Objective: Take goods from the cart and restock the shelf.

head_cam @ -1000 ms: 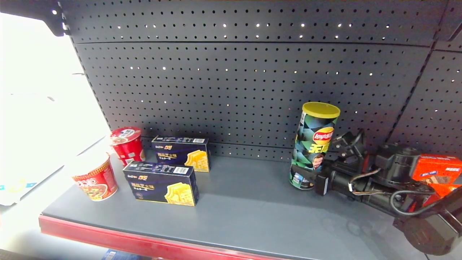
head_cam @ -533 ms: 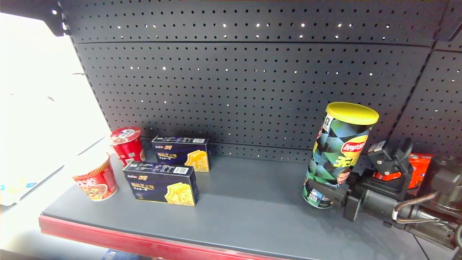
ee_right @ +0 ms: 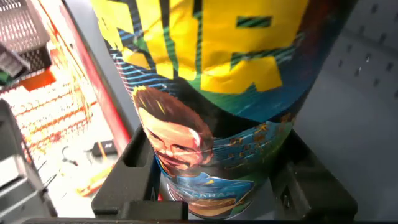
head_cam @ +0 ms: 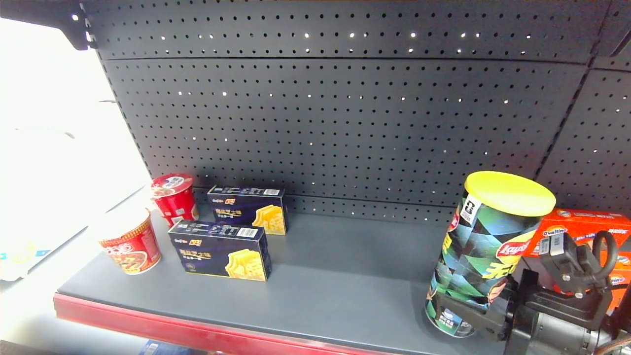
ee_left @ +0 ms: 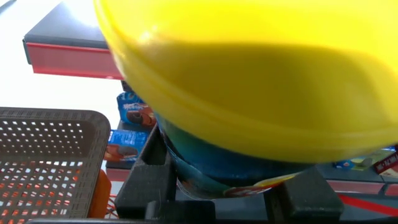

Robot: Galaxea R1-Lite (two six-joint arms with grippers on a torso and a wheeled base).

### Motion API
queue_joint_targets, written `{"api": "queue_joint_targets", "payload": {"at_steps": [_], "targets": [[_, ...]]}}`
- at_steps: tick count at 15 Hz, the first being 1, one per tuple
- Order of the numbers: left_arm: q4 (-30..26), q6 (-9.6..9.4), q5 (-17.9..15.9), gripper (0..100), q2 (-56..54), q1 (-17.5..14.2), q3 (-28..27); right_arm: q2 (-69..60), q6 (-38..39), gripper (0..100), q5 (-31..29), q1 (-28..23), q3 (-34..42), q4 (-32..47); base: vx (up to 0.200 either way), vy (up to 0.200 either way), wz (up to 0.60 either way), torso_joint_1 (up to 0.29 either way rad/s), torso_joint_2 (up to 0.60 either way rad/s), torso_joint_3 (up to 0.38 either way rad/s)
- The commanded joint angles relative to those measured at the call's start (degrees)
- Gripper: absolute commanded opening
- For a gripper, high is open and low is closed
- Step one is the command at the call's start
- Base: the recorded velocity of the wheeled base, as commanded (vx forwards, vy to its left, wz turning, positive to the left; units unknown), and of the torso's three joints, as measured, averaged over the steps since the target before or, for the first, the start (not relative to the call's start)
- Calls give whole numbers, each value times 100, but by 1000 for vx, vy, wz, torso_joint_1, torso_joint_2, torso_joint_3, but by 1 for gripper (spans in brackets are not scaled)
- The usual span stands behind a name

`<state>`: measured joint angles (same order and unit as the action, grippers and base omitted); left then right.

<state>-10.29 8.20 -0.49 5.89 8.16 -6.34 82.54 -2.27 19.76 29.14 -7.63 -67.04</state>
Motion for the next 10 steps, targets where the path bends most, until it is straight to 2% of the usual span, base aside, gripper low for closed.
{"api": "queue_joint_targets", "payload": {"at_steps": [1, 6, 10], "targets": [[1, 50, 5, 0, 9, 2, 1, 60, 7, 0, 1, 4, 78, -2, 0, 0, 0, 0, 0, 0], [9, 111, 22, 0, 9, 2, 1, 631, 16, 0, 1, 4, -37, -134, 0, 0, 0, 0, 0, 0], [9, 120, 31, 0, 9, 2, 1, 1256, -2, 0, -95, 119, -63, -802, 0, 0, 0, 0, 0, 0]]}}
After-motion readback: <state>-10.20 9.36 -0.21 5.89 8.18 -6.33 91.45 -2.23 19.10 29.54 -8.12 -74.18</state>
